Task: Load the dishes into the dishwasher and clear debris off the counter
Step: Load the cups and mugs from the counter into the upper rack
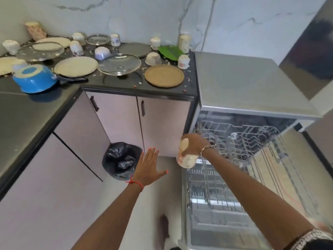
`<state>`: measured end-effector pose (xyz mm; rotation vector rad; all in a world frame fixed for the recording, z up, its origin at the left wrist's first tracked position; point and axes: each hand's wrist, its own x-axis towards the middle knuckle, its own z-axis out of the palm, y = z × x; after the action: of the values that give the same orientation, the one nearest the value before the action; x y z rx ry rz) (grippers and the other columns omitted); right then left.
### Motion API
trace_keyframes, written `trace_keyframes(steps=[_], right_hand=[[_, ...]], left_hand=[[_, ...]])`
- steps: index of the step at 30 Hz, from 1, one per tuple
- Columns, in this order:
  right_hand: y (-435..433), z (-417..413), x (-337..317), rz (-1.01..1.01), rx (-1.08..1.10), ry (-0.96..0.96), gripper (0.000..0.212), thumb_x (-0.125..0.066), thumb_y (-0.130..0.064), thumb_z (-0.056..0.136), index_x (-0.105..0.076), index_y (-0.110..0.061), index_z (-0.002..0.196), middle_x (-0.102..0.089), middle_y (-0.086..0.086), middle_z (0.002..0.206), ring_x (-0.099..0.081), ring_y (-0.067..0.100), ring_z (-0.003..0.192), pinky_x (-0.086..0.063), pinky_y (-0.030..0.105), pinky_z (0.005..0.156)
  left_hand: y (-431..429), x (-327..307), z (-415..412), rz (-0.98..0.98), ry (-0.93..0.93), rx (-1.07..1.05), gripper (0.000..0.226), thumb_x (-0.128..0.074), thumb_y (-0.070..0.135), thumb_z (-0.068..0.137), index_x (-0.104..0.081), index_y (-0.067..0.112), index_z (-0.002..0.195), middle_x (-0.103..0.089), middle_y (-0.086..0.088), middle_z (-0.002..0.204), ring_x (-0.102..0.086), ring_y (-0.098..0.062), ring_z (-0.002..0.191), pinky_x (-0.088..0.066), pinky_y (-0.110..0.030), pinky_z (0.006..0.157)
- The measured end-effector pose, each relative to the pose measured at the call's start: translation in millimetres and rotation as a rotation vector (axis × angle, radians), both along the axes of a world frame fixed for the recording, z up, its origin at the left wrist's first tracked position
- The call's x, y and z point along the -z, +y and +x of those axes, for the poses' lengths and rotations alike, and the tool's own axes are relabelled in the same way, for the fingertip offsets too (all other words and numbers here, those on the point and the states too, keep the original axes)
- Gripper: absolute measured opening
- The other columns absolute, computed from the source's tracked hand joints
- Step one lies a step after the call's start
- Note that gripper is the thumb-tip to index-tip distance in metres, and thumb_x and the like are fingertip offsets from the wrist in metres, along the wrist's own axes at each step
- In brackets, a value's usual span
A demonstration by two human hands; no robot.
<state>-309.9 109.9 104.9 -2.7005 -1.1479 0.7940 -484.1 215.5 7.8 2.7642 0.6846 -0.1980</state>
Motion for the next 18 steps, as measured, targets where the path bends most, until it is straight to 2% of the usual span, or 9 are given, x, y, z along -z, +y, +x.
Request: trace_keyframes(steps=[6,12,14,16,18], right_hand=[[-91,-6,24,0.021,0.129,0.012,0.073,-0.08,-0.029,0.065,-0.047,-0.026,0.13,-0.044,0.006,0.135,-0.05,0.028,0.119,-0.047,0.041,0.095],[-153,20,54,0.024,0.25,-0.001,0.079,-0.081,-0.032,0.066,-0.043,-0.025,0.134,-0.042,0.01,0.134,-0.051,0.031,0.116,-0.047,0.042,0.095],[-167,29,68,0.028,0.276,-0.019,0.078,-0.08,-0.034,0.066,-0.043,-0.023,0.134,-0.044,0.01,0.132,-0.052,0.031,0.114,-0.048,0.043,0.095],[-178,35,85,0.024,0.276,-0.036,0.081,-0.08,-0.036,0.066,-0.04,-0.022,0.135,-0.043,0.011,0.134,-0.052,0.031,0.115,-0.048,0.043,0.094],[-184,41,105,-0.006,0.255,-0.034,0.083,-0.078,-0.039,0.068,-0.037,-0.02,0.137,-0.039,0.012,0.138,-0.051,0.031,0.116,-0.048,0.041,0.093]], left_hand=[[-69,16,9,-0.046,0.015,0.128,0.112,-0.01,0.079,0.061,-0.005,0.01,0.15,0.0,-0.005,0.158,0.006,-0.018,0.146,0.008,-0.038,0.116],[-120,33,37,-0.125,0.046,0.238,0.112,-0.006,0.077,0.059,0.0,0.011,0.149,0.004,-0.004,0.158,0.008,-0.018,0.145,0.01,-0.034,0.114],[-134,40,50,-0.143,0.068,0.275,0.103,-0.023,0.075,0.073,0.003,0.012,0.149,0.007,-0.003,0.158,0.009,-0.017,0.145,0.011,-0.034,0.114],[-145,48,60,-0.161,0.101,0.299,0.093,-0.044,0.059,0.087,0.006,0.011,0.149,0.009,-0.003,0.158,0.011,-0.017,0.145,0.009,-0.035,0.115],[-154,58,72,-0.174,0.133,0.312,0.09,-0.049,0.05,0.09,0.008,0.011,0.148,0.011,-0.003,0.157,0.011,-0.016,0.145,0.007,-0.035,0.116]])
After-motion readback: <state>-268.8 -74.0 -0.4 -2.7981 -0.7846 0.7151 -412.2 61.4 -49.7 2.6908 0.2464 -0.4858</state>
